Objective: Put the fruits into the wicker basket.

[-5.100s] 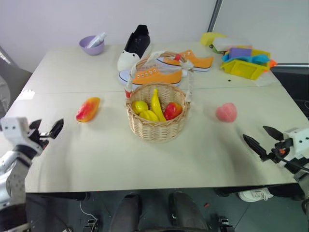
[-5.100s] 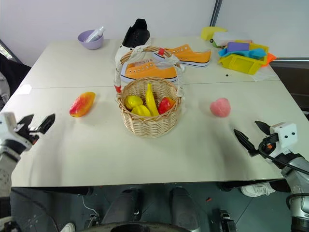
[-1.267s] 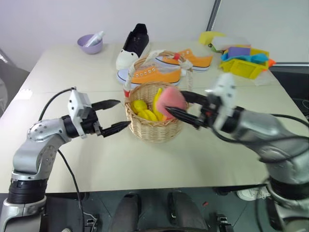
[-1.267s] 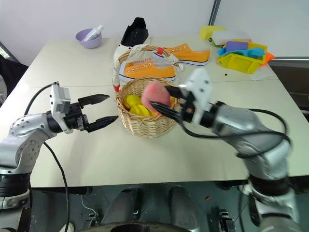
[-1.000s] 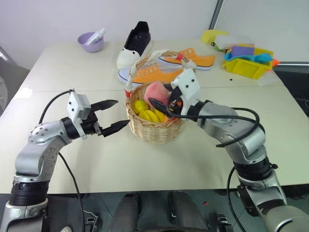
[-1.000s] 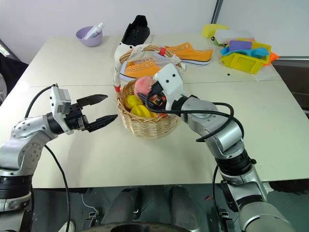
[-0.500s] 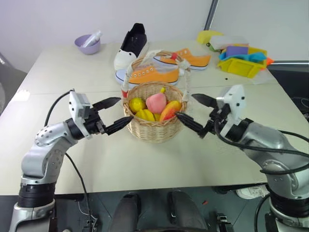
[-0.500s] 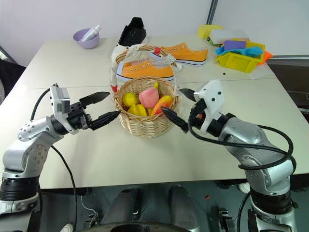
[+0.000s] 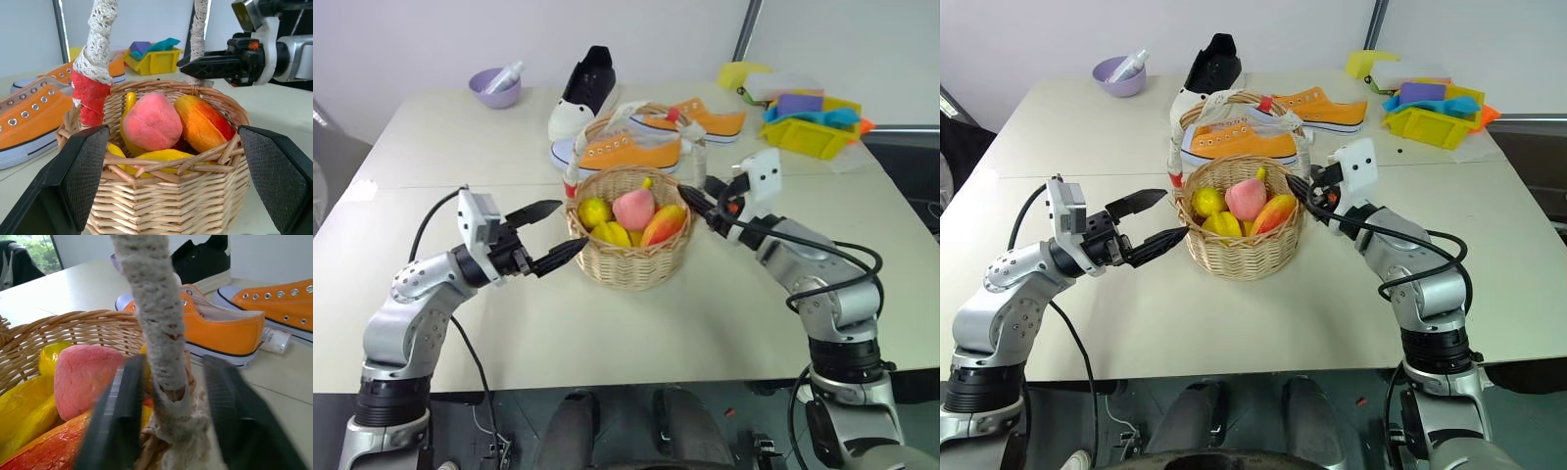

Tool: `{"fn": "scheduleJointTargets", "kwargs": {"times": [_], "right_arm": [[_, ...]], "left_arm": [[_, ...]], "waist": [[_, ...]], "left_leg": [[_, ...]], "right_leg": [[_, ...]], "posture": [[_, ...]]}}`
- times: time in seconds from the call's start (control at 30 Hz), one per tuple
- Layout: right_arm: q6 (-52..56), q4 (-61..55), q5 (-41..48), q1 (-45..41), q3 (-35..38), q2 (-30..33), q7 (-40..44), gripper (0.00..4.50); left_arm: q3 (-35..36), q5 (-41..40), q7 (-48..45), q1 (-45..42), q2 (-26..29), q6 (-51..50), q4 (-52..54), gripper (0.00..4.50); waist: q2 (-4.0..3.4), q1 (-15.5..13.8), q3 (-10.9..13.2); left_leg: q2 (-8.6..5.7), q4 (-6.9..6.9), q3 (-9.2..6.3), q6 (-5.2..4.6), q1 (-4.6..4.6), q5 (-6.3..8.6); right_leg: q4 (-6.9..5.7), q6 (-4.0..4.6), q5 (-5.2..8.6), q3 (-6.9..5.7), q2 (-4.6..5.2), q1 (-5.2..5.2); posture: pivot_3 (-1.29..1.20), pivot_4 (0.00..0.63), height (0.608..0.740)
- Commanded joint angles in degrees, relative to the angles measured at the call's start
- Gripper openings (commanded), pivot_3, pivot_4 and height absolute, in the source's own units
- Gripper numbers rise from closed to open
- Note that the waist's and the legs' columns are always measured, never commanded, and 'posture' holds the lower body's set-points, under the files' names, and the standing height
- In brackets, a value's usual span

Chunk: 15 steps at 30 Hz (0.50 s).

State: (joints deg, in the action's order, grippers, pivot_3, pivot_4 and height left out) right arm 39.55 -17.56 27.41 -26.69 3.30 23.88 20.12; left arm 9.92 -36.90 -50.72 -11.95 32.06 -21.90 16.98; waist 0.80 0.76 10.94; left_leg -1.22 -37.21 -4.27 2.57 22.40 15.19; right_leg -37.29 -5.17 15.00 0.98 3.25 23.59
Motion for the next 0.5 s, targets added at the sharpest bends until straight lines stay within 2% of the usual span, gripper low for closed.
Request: {"fn": "scheduleJointTargets", "kwargs": {"times": [0.03,0.2,0.37,0.5], "right_arm": [[-0.75,-3.80,1.30,-0.53,3.82,-0.07,-0.77,0.06],[-1.47,-4.44,-0.57,0.89,11.10,2.92,-4.31,0.05],[-4.47,4.57,-5.36,1.09,20.90,8.23,-9.52,0.05],[-8.35,13.15,-8.55,-0.94,22.40,10.63,-10.73,0.05]], "left_arm": [[0.31,-0.77,0.57,0.13,-0.45,0.64,2.46,4.50],[-0.39,-0.60,0.54,-0.81,-0.84,0.48,1.88,4.50],[-2.65,-0.24,0.46,-3.06,-2.62,0.51,0.74,4.50],[-4.22,0.13,0.39,-4.56,-3.80,0.40,-0.13,4.50]], "waist": [[0.00,-0.01,0.00],[0.00,-0.13,0.00],[0.00,-0.33,0.00],[-0.01,0.36,0.00]], "left_leg": [[0.00,0.00,0.00,0.00,0.00,0.00],[0.00,0.00,-0.01,0.00,0.00,0.00],[-0.06,-0.02,0.03,0.00,0.00,0.00],[-0.03,0.02,0.33,-0.01,-0.04,0.00]], "right_leg": [[-0.01,0.00,0.00,0.00,0.00,0.00],[-0.02,0.00,0.00,-0.01,-0.02,0.00],[0.03,0.00,0.00,-0.02,0.01,-0.06],[0.02,0.00,0.00,0.04,-0.02,-0.03]], "posture": [[0.00,0.150,0.729],[0.00,0.150,0.729],[0.00,0.150,0.729],[0.00,0.150,0.729]]}}
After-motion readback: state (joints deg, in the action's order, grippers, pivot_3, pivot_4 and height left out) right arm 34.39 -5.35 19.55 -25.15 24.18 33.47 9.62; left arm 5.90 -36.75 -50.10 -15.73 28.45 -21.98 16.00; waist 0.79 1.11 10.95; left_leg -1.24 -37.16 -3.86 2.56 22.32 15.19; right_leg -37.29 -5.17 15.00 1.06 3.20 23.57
